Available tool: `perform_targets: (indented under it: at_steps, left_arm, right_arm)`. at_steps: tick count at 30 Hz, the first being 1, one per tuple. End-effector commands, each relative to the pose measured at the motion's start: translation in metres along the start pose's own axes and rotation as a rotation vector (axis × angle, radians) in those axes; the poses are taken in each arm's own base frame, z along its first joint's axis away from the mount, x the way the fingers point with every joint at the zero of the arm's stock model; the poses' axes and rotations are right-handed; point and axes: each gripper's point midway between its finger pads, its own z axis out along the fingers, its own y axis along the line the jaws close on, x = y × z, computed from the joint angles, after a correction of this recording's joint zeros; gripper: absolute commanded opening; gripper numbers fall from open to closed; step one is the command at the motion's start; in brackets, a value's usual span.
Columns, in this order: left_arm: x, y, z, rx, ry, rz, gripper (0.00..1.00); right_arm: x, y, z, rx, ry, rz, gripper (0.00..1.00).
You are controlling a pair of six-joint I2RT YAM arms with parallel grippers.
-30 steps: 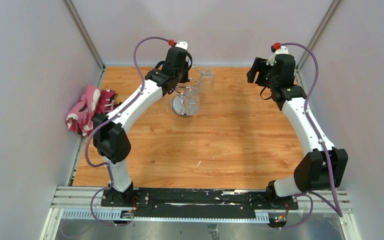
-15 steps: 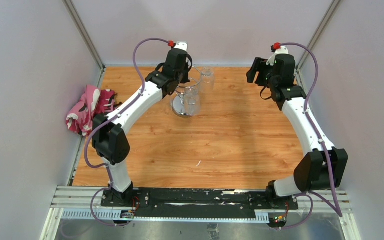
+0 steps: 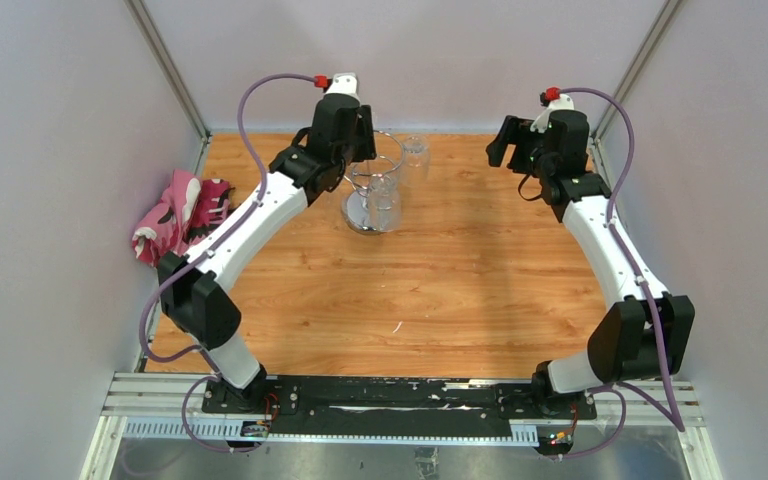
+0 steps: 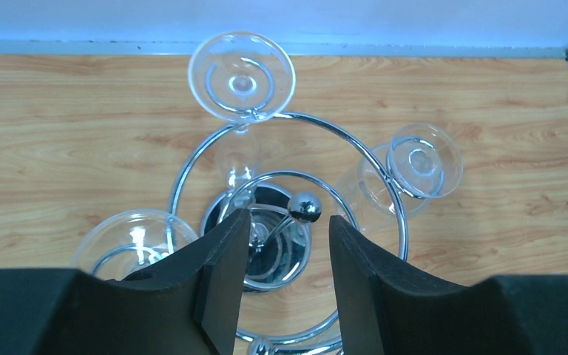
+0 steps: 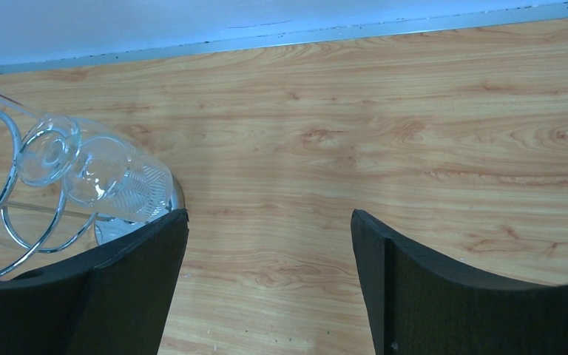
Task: Take the wine glass off the wine glass rack
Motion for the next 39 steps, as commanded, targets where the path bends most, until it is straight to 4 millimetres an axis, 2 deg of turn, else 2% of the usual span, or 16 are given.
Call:
perform_targets:
  at_steps: [1, 8, 10, 13, 18, 21, 25, 30, 39]
  left_arm:
    - [-0.008, 0.017, -0.019, -0.068, -0.035, 0.009, 0.49]
    - [-0.03, 0.038, -0.055, -0.106, -0.16, 0.006, 0.48]
    - [-0.033, 0.047, -0.067, -0.132, -0.166, 0.018, 0.48]
    - [-0.031, 0.056, -0.078, -0.154, -0.164, 0.02, 0.5]
    - [-0.022, 0.059, -0.084, -0.141, -0.164, 0.007, 0.5]
    - [-0.019, 0.062, -0.087, -0.145, -0.164, 0.014, 0.5]
    - [-0.016, 0.066, -0.089, -0.16, -0.167, 0.017, 0.51]
    - [-0.016, 0.07, -0.092, -0.175, -0.175, 0.018, 0.52]
    - [-0.02, 0.082, -0.103, -0.22, -0.193, 0.018, 0.54]
  right_arm:
    - [0.007, -0.001, 0.008, -0.025, 0.012, 0.025, 0.86]
    - [0.01, 0.02, 0.013, -0.163, 0.002, 0.012, 0.86]
    - [0.01, 0.032, 0.015, -0.233, 0.02, 0.017, 0.85]
    - [0.003, 0.055, 0.02, -0.348, 0.07, 0.057, 0.79]
    - [-0.004, 0.091, 0.031, -0.555, 0.137, 0.18, 0.63]
    - [-0.013, 0.111, 0.032, -0.692, 0.116, 0.267, 0.62]
    - [-0.015, 0.129, 0.035, -0.841, 0.171, 0.407, 0.59]
    - [-0.008, 0.137, 0.042, -0.937, 0.212, 0.511, 0.57]
    - [0.017, 0.143, 0.057, -0.933, 0.276, 0.548, 0.51]
